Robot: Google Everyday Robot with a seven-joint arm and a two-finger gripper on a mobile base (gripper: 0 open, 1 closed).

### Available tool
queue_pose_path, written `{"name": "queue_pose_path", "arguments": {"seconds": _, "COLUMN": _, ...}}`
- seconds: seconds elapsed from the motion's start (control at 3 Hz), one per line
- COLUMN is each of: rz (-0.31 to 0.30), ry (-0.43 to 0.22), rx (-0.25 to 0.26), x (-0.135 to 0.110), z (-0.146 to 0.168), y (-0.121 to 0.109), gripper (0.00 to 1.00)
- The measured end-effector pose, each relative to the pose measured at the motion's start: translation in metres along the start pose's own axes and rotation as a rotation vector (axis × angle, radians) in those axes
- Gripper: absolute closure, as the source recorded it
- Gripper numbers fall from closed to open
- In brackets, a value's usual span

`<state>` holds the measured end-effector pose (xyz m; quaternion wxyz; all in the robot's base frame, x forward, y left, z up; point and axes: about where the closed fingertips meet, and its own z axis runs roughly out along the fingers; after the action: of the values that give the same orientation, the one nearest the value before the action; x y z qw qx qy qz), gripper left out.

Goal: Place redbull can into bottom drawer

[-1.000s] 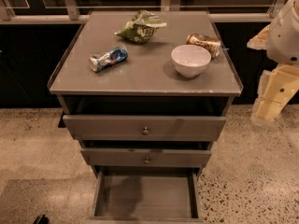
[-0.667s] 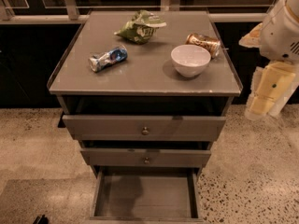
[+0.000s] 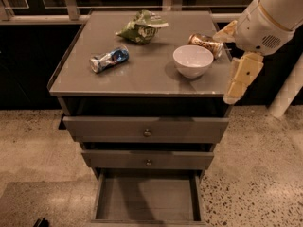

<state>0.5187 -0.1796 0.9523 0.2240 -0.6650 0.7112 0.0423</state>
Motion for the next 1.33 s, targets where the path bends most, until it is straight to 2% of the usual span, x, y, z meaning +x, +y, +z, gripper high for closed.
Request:
{"name": "queue_pose_path", "arguments": {"seconds": 0.33, "rz": -0.003, "ry": -0.007, "rx": -0.001, "x": 0.000, "z": 0.002, "y": -0.003, "gripper": 0.00}}
{"name": "queue_pose_path", "arguments": {"seconds": 0.67, "rz": 0.017, "ry": 0.002, "rx": 0.005, "x": 0.003, "z": -0.003, "y": 0.005, "gripper": 0.00}}
{"name": "queue_pose_path", "arguments": {"seconds": 1.0, "rz": -0.028, "ry": -0.085, "rx": 0.028, "x": -0.009, "z": 0.011, "y": -0.010, "gripper": 0.00}}
{"name": "queue_pose_path", "arguments": {"seconds": 1.33, "rz": -0.117, "ry": -0.218, "rx": 0.038, "x": -0.035, "z": 0.039, "y": -0.042, "gripper": 0.00}}
